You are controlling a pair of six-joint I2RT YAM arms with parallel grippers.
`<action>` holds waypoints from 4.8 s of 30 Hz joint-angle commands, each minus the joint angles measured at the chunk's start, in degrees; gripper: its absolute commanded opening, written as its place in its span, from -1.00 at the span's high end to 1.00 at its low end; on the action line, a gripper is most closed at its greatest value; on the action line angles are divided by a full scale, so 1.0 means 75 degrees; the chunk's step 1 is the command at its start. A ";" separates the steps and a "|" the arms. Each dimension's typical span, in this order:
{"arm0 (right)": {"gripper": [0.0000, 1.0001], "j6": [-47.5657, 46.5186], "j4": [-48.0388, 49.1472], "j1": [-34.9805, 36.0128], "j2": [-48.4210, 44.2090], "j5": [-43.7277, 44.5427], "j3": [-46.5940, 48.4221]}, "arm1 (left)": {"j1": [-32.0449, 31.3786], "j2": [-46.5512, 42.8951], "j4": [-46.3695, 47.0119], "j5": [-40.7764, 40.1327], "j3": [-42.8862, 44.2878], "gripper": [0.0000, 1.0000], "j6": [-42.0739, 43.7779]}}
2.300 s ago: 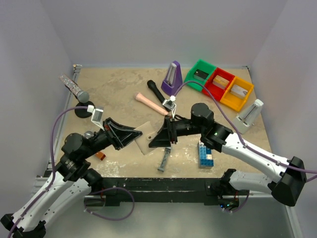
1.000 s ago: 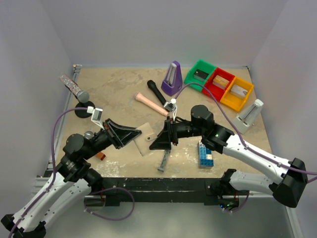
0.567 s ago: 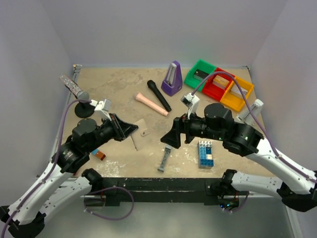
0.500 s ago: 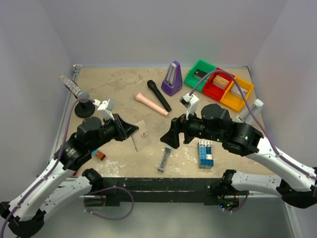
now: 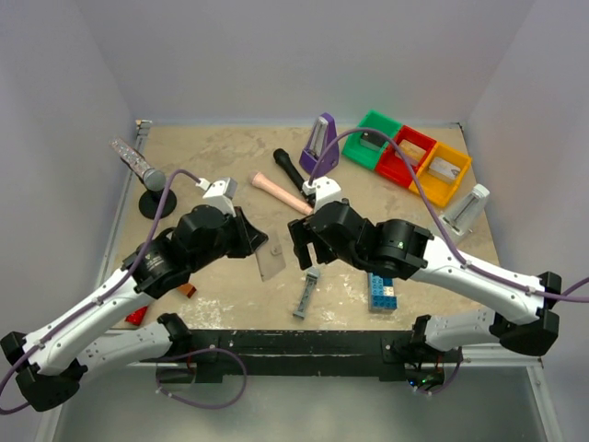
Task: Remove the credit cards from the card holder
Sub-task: Open the card holder.
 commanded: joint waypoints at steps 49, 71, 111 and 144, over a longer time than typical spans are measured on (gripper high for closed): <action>-0.43 0.0494 -0.0318 0.0063 0.2129 -0.0215 0.1563 | -0.0285 0.0054 0.1037 0.0592 0.0170 1.00 -0.1798; -0.22 0.0412 -0.0857 0.0063 0.2727 -0.0051 0.1891 | -0.0320 -0.0052 0.1201 0.0662 0.0100 1.00 -0.1857; 1.00 0.0365 -0.0998 0.0005 0.2762 0.0078 0.1833 | -0.0343 -0.0274 0.1108 0.0580 -0.0029 1.00 -0.1857; 1.00 0.0565 -0.1021 -0.0229 0.2258 0.0312 0.1317 | -0.0320 -0.0321 0.0733 0.0159 -0.0053 1.00 -0.1822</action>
